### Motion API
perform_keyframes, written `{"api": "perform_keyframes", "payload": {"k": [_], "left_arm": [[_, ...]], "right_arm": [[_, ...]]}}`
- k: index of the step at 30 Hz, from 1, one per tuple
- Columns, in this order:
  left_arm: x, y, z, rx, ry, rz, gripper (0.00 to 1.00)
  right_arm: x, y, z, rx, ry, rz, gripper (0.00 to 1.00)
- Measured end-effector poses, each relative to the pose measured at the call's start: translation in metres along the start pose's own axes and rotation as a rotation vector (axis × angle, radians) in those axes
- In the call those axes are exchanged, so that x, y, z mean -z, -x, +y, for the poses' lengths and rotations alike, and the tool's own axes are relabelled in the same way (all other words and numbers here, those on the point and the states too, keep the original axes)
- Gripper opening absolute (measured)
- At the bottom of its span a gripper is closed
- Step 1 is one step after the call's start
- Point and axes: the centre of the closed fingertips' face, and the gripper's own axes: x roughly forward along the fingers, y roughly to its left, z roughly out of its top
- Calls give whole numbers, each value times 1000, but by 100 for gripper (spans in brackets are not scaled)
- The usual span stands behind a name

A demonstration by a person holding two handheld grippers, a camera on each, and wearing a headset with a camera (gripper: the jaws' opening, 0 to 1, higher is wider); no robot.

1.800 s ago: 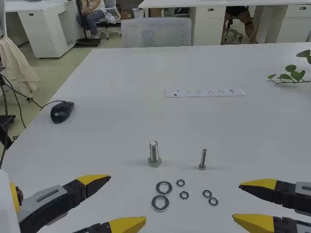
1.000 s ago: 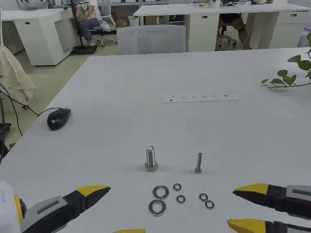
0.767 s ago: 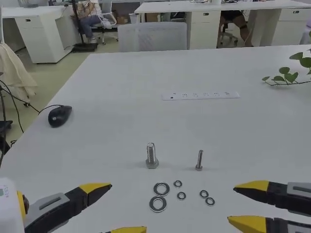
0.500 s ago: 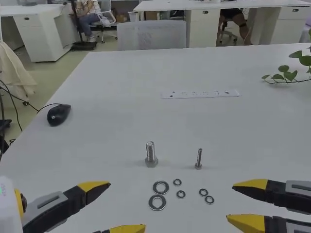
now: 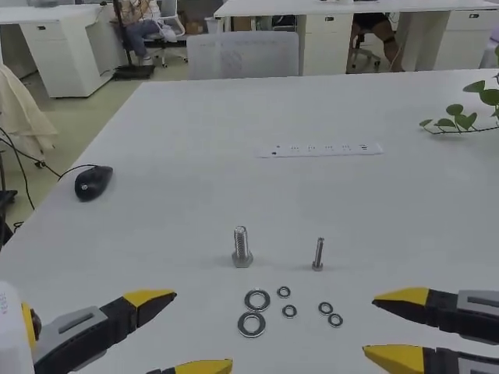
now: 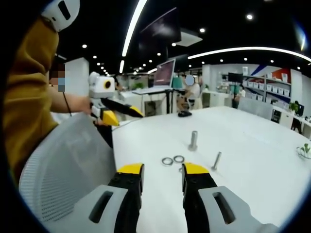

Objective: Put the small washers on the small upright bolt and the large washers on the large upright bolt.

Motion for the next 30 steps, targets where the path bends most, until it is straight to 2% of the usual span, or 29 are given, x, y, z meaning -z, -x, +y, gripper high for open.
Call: {"api": "perform_keyframes", "payload": {"k": [30], "left_arm": [[0,-1,-1,4,-1,5,56]], "right_arm": [[4,-2,4,-17,4,20,32]]}}
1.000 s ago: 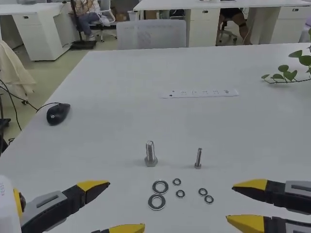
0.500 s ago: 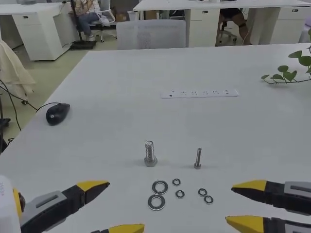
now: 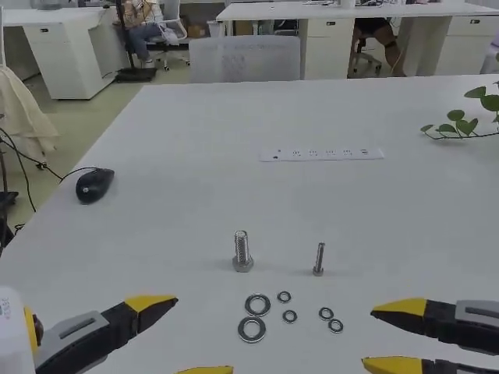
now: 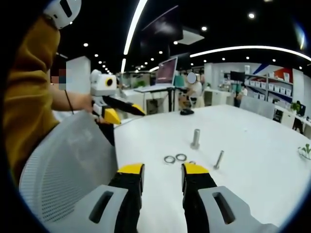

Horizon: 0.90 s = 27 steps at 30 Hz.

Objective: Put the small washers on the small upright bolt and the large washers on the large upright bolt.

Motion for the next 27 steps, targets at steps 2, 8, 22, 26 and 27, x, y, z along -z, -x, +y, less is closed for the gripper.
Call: {"api": "perform_keyframes", "payload": {"k": [2,8,22,26,27], "left_arm": [[1,0,-1,3,0,3,56],[1,0,-1,7,1,7,56],[1,-2,-1,10,-7,23,55],[-2,-4,-1,12,-13,21,55],[-3,-4,-1,10,-13,19,55]], "right_arm": [[0,0,1,-2,-1,0,32],[-2,2,-2,1,-11,-14,32],[21,-4,-35,40,26,117,32],[28,-10,-42,24,30,152,32],[30,-12,-43,15,27,165,32]]}}
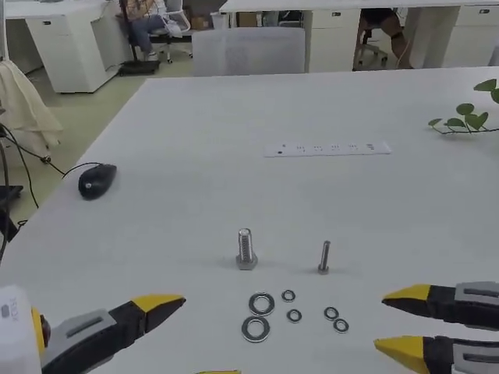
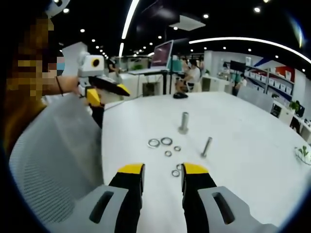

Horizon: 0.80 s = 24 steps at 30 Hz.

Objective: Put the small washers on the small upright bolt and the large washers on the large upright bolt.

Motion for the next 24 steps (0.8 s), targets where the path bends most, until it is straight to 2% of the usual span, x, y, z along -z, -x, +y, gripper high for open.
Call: {"api": "perform_keyframes", "payload": {"k": [4,12,14,18,19,21,22,24], "left_arm": [[0,-3,1,-1,-7,6,55],[-2,-6,2,2,-17,-1,55],[-3,-6,3,3,-21,-4,55],[-5,-6,4,2,-25,-5,55],[-6,-7,4,4,-28,-5,55],[-7,-8,4,7,-32,-6,55],[-8,-9,4,9,-34,-7,55],[-9,-10,3,9,-38,-10,55]], "right_arm": [[6,-10,0,-38,6,35,31],[22,-26,-5,-84,28,138,31],[27,-28,-7,-88,45,172,31],[30,-34,-11,-93,61,201,31],[32,-36,-13,-98,64,217,31],[42,-38,-16,-102,58,292,31],[42,-41,-17,-99,79,295,31],[42,-45,-17,-103,73,314,31]]}}
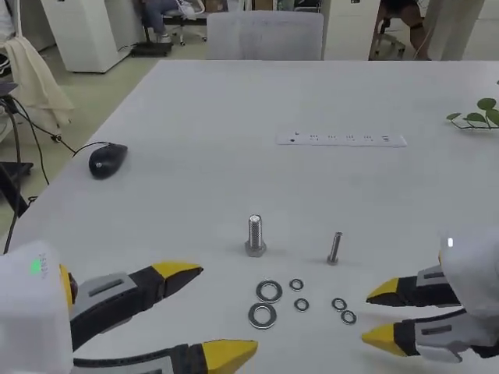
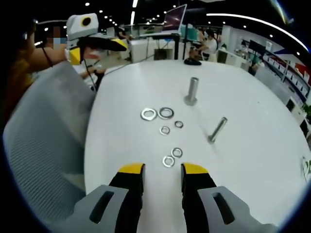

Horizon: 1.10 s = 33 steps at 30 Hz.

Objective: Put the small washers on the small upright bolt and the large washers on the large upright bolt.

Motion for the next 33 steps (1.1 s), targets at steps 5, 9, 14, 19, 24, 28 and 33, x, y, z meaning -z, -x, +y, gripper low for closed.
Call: {"api": "perform_keyframes", "payload": {"k": [5,9,14,19,24,28,33], "left_arm": [[-1,-4,-5,7,-11,7,56],[-2,-7,-7,21,-11,-2,56],[-3,-9,-5,20,-14,-5,56],[-3,-10,1,19,-18,-2,56],[0,-11,6,20,-14,5,55],[3,-12,10,26,-14,17,55],[5,-14,14,41,-15,20,55]], "right_arm": [[5,-10,0,-27,9,70,31],[9,-16,1,-41,18,120,31],[8,-19,-1,-40,10,149,29],[10,-23,-5,-36,-8,185,28],[10,-25,-6,-34,-29,197,27],[10,-26,-5,-33,-33,200,27],[11,-26,-3,-35,-40,209,27]]}}
